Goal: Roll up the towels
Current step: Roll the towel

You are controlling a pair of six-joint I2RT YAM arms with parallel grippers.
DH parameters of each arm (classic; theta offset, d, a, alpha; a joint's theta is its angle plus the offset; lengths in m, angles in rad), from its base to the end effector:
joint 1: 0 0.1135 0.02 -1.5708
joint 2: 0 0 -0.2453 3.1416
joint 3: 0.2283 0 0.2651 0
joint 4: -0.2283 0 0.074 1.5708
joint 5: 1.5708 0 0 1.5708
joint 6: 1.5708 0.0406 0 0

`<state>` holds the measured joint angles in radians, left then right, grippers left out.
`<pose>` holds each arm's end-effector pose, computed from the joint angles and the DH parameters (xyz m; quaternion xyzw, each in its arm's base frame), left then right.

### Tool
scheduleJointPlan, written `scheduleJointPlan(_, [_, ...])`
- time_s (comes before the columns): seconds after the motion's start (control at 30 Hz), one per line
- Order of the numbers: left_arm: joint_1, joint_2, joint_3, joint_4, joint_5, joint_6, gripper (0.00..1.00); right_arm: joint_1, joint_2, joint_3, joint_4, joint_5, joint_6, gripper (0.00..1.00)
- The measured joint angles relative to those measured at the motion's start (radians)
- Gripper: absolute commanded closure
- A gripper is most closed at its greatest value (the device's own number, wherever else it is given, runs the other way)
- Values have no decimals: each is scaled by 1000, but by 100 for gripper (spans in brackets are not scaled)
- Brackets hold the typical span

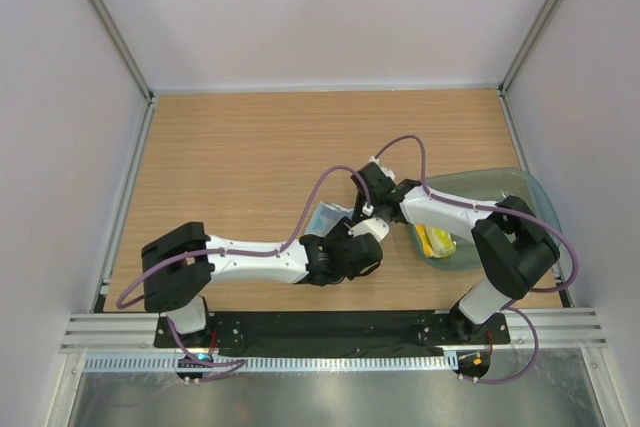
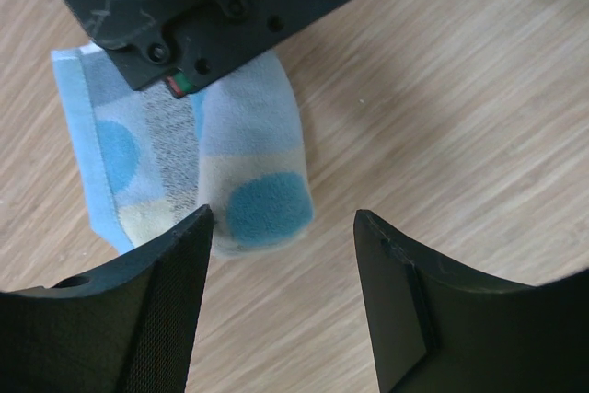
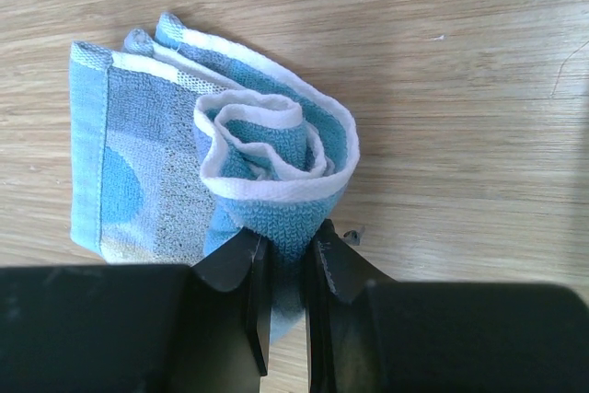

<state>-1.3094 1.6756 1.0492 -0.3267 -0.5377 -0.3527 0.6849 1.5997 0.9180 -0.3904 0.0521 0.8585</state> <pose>0.1113 -0.3357 0.1659 0.3511 0.8525 -0.0459 0.3845 0.2493 0.2009 0.1420 0.0904 0.9645 0.1539 0.1944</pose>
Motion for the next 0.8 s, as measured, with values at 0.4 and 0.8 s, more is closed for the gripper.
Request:
scheduleJointPlan(0.4, [-1,45,24,13,-82,8,39,-17,2,0,-3,-43,-8,94])
scheduleJointPlan(0.8, [-80,132,13,91,-142,-44,42,-11,29,29,-17,-71,-14,94])
